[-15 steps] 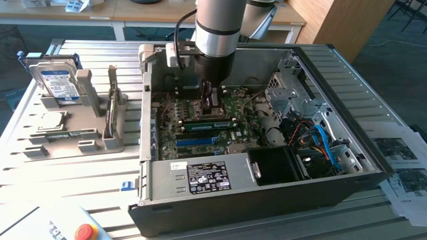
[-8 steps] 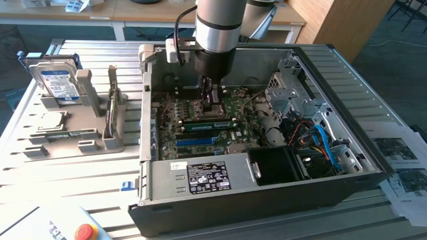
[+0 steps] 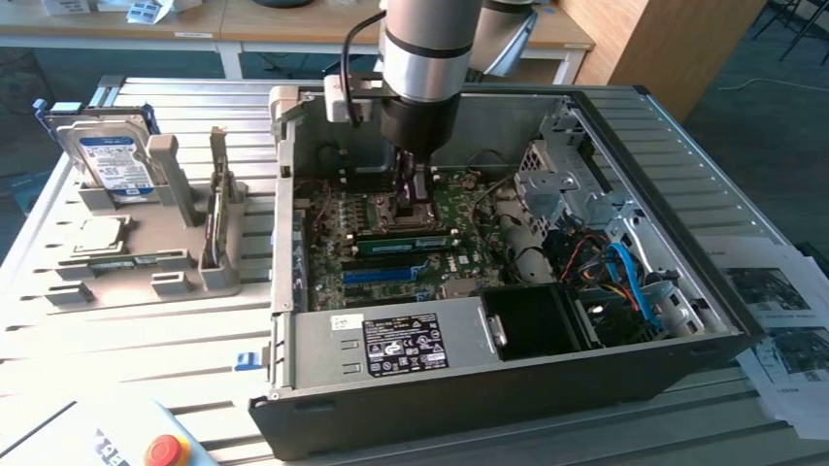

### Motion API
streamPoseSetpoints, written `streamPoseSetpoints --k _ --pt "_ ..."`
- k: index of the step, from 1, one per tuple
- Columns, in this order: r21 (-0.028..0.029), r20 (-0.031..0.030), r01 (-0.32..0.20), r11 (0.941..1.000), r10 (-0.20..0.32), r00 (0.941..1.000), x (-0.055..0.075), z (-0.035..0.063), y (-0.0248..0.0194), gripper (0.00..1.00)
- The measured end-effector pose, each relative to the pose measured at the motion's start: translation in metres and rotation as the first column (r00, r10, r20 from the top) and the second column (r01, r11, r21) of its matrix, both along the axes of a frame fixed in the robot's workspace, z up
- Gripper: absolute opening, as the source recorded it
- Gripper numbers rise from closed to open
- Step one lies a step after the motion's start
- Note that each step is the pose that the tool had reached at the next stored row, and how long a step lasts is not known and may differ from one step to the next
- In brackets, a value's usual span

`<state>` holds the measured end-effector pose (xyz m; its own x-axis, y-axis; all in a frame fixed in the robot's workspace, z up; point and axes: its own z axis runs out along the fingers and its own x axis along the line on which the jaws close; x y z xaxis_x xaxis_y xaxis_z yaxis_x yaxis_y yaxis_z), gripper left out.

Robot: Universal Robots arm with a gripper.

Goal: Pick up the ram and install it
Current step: 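Press down the ram until it locks into place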

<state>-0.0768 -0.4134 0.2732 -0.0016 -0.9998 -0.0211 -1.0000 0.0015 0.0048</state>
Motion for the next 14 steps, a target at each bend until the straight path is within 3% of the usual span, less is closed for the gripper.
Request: streamPoseSetpoints --k 10,14 --pt "-0.0003 -0.0116 0.000 1.0000 0.000 0.9999 0.016 0.0000 -0.0010 0.10" --pt "-0.0003 -0.0119 0.000 1.0000 0.000 0.9999 0.016 0.0000 -0.0010 0.10"
